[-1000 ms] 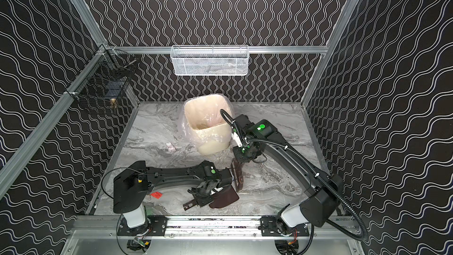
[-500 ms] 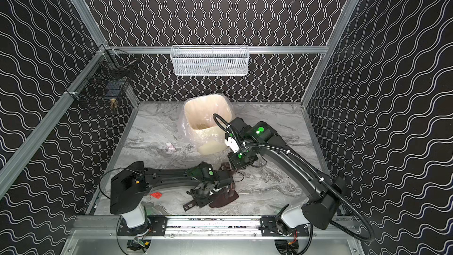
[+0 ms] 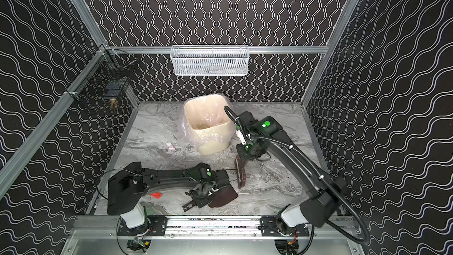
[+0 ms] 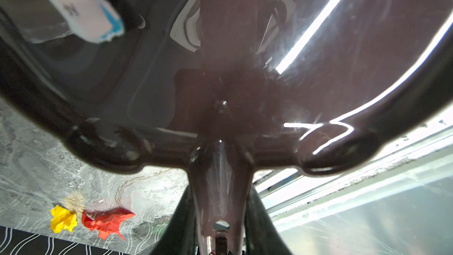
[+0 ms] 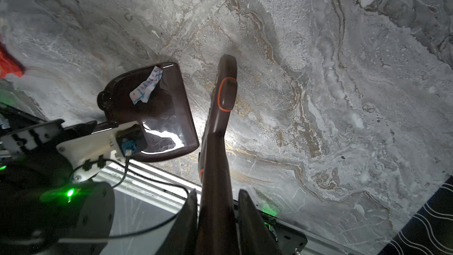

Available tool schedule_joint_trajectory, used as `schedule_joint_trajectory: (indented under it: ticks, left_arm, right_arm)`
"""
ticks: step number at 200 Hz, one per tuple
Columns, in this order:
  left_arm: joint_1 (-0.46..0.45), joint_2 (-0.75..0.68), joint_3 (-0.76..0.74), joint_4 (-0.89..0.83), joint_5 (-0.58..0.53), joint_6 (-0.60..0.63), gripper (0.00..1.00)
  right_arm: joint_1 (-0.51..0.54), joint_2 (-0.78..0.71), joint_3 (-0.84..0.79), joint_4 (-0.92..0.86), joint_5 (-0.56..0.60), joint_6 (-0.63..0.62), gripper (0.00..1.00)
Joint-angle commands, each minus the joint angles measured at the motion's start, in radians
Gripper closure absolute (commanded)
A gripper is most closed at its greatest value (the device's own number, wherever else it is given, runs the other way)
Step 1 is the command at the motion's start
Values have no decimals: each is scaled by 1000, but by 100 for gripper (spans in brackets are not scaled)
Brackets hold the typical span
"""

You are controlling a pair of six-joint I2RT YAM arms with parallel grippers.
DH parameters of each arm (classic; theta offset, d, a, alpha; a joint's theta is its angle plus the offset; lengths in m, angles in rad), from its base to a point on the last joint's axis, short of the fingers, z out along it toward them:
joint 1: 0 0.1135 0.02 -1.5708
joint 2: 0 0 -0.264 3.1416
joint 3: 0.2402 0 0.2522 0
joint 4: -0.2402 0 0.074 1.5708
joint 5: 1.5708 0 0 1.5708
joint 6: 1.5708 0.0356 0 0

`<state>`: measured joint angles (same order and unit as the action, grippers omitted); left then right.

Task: Sweep away the paper scraps from the table
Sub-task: 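Sweep the printed scrap into the dustpan with the right gripper's brush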

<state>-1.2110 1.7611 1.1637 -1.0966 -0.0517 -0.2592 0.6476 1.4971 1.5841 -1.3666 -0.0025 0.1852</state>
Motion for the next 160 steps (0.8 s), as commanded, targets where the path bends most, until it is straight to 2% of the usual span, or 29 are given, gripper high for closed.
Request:
schedule_joint_trajectory:
  ticks: [1, 56, 117, 143, 160]
  left_arm:
    - [1, -2, 10, -16, -42, 20, 100]
    - [1, 4, 24, 12, -93, 50, 100]
    - [1, -15, 35, 8, -112, 37, 100]
    - [1, -26, 36, -3, -123, 20, 100]
    - [1, -33, 33, -6, -125, 6, 100]
  right_arm:
    - [0, 27, 20, 48, -48, -44, 100]
    - [4, 0, -19, 137, -176, -58, 100]
    - [40, -4, -61, 119, -316, -76, 100]
    - [47, -36, -56, 91, -344, -67, 100]
    - [47, -61, -58, 76, -317, -49, 100]
